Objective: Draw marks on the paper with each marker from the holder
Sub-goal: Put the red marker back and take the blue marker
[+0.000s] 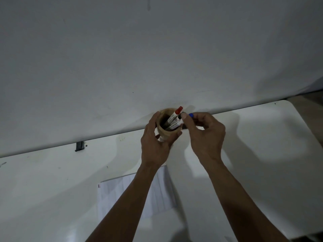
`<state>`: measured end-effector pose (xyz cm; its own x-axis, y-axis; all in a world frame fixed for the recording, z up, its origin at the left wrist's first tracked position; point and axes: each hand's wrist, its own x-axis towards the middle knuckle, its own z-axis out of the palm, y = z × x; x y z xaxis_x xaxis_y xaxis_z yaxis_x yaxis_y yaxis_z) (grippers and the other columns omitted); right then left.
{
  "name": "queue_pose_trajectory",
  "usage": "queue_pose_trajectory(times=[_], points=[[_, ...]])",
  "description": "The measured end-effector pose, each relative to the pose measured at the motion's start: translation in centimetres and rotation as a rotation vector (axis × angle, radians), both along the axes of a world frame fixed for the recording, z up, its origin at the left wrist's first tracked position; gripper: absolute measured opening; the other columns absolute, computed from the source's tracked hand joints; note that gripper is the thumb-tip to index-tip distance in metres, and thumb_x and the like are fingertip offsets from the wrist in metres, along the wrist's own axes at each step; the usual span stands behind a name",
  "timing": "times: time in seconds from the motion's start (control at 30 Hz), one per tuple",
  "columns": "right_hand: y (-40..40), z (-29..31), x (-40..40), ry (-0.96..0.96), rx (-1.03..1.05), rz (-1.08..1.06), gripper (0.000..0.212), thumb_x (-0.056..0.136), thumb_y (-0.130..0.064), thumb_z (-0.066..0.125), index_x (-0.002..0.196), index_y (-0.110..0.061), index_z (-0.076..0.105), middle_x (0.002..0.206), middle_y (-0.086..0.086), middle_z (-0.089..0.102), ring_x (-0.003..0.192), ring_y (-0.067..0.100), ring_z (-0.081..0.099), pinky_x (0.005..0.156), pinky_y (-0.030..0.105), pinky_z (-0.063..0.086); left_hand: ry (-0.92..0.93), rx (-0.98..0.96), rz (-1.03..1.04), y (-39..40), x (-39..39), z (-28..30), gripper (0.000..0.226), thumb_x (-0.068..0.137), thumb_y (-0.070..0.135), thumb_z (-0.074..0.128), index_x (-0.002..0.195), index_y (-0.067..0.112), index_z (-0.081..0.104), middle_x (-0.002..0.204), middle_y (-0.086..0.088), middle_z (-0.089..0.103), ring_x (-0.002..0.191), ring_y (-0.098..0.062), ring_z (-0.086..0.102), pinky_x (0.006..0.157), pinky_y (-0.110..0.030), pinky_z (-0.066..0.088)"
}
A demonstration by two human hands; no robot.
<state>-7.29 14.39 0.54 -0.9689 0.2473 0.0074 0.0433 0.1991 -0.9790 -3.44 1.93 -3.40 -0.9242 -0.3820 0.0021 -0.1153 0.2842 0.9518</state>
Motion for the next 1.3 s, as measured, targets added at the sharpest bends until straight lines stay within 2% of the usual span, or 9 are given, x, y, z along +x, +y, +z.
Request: queue_pose_trajectory(times=[0.23, 0.33, 0.4, 0.47, 0.63, 0.83, 1.03, 1.17, 1.3], points=[[2.9, 5.9, -0.1, 0.167, -0.356, -0.111, 0.015, 0.095, -0.024, 0.070, 0.082, -0.029, 0.063, 0.080, -0.001, 0.077, 0.081, 0.022, 0.076, 0.077, 0.044, 0.062, -0.025, 0.022, -0.028, 0.3, 0.2, 1.5, 0.071, 0.079, 0.019, 0.082, 0.122, 0.057, 0.041, 0.117, 0.049, 0.054, 0.114, 0.019, 0.054, 0.080, -0.005, 0.049], [3.9, 7.4, 0.6, 0.207, -0.430, -0.076, 0.013, 0.102, -0.017, 0.059, 0.090, -0.017, 0.058, 0.079, 0.010, 0.067, 0.071, 0.024, 0.075, 0.069, 0.039, 0.061, -0.085, -0.064, -0.057, 0.0, 0.5, 1.8, 0.072, 0.078, 0.031, 0.083, 0.126, 0.058, 0.037, 0.121, 0.052, 0.050, 0.115, 0.023, 0.049, 0.093, -0.021, 0.054], [4.0, 7.4, 1.4, 0.168, -0.376, -0.067, 0.013, 0.103, -0.019, 0.059, 0.091, -0.017, 0.061, 0.076, 0.007, 0.062, 0.055, 0.019, 0.067, 0.058, 0.035, 0.058, -0.161, -0.112, -0.065, -0.6, 0.9, 1.5, 0.087, 0.073, 0.040, 0.085, 0.143, 0.042, 0.033, 0.142, 0.030, 0.049, 0.131, 0.006, 0.046, 0.105, -0.042, 0.050], [3.6, 6.4, 2.4, 0.066, -0.279, -0.032, 0.010, 0.099, -0.021, 0.065, 0.091, -0.015, 0.068, 0.070, -0.002, 0.063, 0.046, 0.014, 0.057, 0.048, 0.028, 0.050, -0.259, -0.166, -0.038, -1.4, 1.8, 1.6, 0.097, 0.075, 0.040, 0.084, 0.152, 0.028, 0.027, 0.154, 0.004, 0.043, 0.140, -0.014, 0.042, 0.108, -0.049, 0.047], [1.5, 3.2, 6.8, -0.247, -0.083, 0.325, 0.018, 0.080, -0.021, 0.084, 0.093, -0.013, 0.074, 0.064, -0.002, 0.074, 0.051, 0.012, 0.067, 0.052, 0.027, 0.053, -0.235, -0.160, 0.030, -3.3, 6.5, 5.1, 0.039, 0.091, 0.041, 0.066, 0.125, 0.022, 0.063, 0.121, 0.012, 0.067, 0.110, -0.006, 0.062, 0.076, -0.012, 0.045], [-2.3, 3.7, 12.1, -0.365, 0.061, 0.576, 0.051, 0.069, -0.020, 0.092, 0.107, -0.019, 0.058, 0.071, 0.006, 0.077, 0.057, 0.012, 0.072, 0.058, 0.024, 0.057, -0.283, -0.095, -0.211, -6.2, 12.7, 8.4, 0.018, 0.094, 0.031, 0.063, 0.095, 0.022, 0.079, 0.093, 0.009, 0.078, 0.091, -0.007, 0.070, 0.076, -0.017, 0.055], [-6.1, 5.0, 16.8, -0.342, 0.161, 0.747, 0.046, 0.066, -0.020, 0.094, 0.099, -0.021, 0.062, 0.070, 0.007, 0.075, 0.058, 0.014, 0.073, 0.055, 0.021, 0.052, -0.273, 0.028, -0.138, -10.1, 18.6, 9.0, 0.017, 0.092, 0.025, 0.067, 0.080, 0.021, 0.078, 0.075, 0.011, 0.076, 0.071, -0.002, 0.066, 0.068, -0.012, 0.050], [-6.8, 4.8, 19.5, -0.275, 0.235, 0.784, 0.025, 0.069, -0.019, 0.094, 0.084, -0.015, 0.075, 0.069, 0.002, 0.077, 0.058, 0.017, 0.073, 0.054, 0.027, 0.053, -0.256, 0.250, 0.031, -13.6, 23.0, 8.0, 0.018, 0.093, 0.023, 0.066, 0.087, 0.011, 0.077, 0.073, 0.005, 0.073, 0.067, -0.007, 0.061, 0.077, -0.027, 0.054], [-7.8, 5.0, 22.4, -0.292, -0.018, 0.631, 0.022, 0.071, -0.007, 0.091, 0.086, -0.004, 0.075, 0.069, 0.009, 0.078, 0.061, 0.021, 0.074, 0.057, 0.032, 0.058, -0.233, 0.367, 0.062, -15.8, 26.8, 7.3, 0.014, 0.094, 0.016, 0.064, 0.091, 0.008, 0.075, 0.079, -0.005, 0.073, 0.069, -0.013, 0.062, 0.079, -0.028, 0.057]])
